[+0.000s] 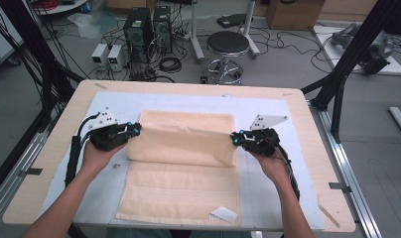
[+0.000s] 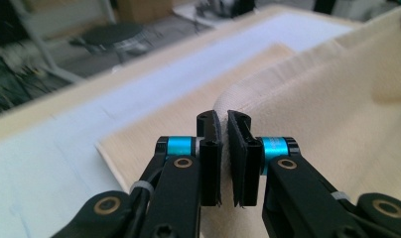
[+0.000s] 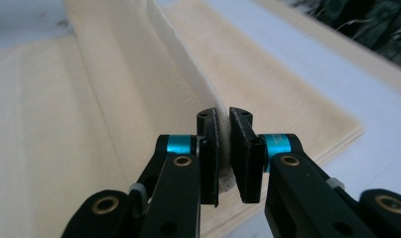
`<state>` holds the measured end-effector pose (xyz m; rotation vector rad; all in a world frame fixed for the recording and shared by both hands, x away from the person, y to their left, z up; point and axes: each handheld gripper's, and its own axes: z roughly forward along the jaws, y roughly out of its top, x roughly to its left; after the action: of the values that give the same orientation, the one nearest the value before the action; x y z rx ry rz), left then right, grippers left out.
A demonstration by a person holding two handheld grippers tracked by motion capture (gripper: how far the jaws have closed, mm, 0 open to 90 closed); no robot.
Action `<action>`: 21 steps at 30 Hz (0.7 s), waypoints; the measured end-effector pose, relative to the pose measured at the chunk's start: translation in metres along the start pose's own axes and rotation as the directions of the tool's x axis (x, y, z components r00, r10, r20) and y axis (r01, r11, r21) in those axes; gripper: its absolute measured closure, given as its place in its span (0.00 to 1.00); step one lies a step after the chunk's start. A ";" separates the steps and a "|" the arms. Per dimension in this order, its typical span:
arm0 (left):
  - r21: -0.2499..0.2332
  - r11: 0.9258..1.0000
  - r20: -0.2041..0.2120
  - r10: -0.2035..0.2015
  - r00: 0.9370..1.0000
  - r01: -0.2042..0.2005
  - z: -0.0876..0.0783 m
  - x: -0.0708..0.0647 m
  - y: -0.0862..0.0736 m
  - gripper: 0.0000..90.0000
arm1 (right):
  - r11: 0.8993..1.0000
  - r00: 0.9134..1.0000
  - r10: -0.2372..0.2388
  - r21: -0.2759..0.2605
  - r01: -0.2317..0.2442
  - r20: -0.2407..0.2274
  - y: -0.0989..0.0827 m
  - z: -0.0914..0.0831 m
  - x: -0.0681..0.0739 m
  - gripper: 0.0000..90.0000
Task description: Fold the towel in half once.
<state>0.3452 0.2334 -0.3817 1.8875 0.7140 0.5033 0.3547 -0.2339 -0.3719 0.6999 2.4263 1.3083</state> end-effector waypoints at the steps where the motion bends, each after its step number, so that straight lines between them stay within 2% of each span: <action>1: 0.025 1.000 0.023 0.001 1.000 -0.002 -0.003 -0.003 -0.006 0.92 | 1.000 1.000 0.003 0.014 -0.003 -0.014 -0.005 0.000 0.003 0.92; 3: 0.046 0.999 0.055 0.018 0.998 -0.021 -0.009 -0.011 -0.017 0.92 | 0.999 0.998 0.016 0.030 -0.015 -0.053 -0.015 0.001 0.008 0.92; 4: 0.070 0.997 0.083 0.033 0.996 -0.039 -0.013 -0.016 -0.024 0.92 | 0.999 0.997 0.007 0.041 -0.004 -0.072 -0.019 0.001 0.013 0.92; 5: 0.084 0.995 0.094 0.049 0.994 -0.057 -0.016 -0.019 -0.028 0.92 | 0.999 0.996 -0.003 0.048 0.007 -0.092 -0.024 0.000 0.020 0.92; 6: 0.110 0.991 0.117 0.057 0.991 -0.070 -0.019 -0.023 -0.033 0.92 | 0.998 0.995 -0.003 0.059 0.009 -0.104 -0.027 -0.001 0.024 0.92; 7: 0.115 0.989 0.135 0.073 0.988 -0.089 -0.023 -0.029 -0.039 0.92 | 0.998 0.992 -0.006 0.068 0.015 -0.126 -0.031 0.000 0.029 0.92; 8: 0.112 0.989 0.148 0.077 0.986 -0.094 -0.026 -0.033 -0.042 0.92 | 0.996 0.990 -0.019 0.079 0.030 -0.138 -0.035 -0.001 0.037 0.92; 10: 0.126 0.984 0.176 0.103 0.979 -0.127 -0.033 -0.043 -0.050 0.92 | 0.996 0.988 -0.027 0.077 0.039 -0.154 -0.040 -0.002 0.047 0.91; 15: 0.124 0.985 0.206 0.095 0.974 -0.122 -0.049 -0.054 -0.063 0.90 | 0.996 0.981 -0.035 0.074 0.050 -0.191 -0.052 -0.009 0.067 0.89; 16: 0.127 0.983 0.216 0.102 0.971 -0.131 -0.052 -0.056 -0.065 0.90 | 0.995 0.980 -0.036 0.084 0.053 -0.196 -0.054 -0.011 0.072 0.88; 18: 0.131 0.981 0.228 0.112 0.967 -0.145 -0.057 -0.060 -0.070 0.88 | 0.992 0.980 -0.055 0.097 0.074 -0.190 -0.058 -0.013 0.076 0.87; 21: 0.148 0.977 0.247 0.114 0.962 -0.154 -0.063 -0.065 -0.077 0.87 | 0.993 0.979 -0.042 0.097 0.062 -0.197 -0.065 -0.018 0.079 0.86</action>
<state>0.2385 0.2554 -0.4288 2.1194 0.4832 0.3010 0.2622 -0.2338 -0.4188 0.5520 2.6648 1.2945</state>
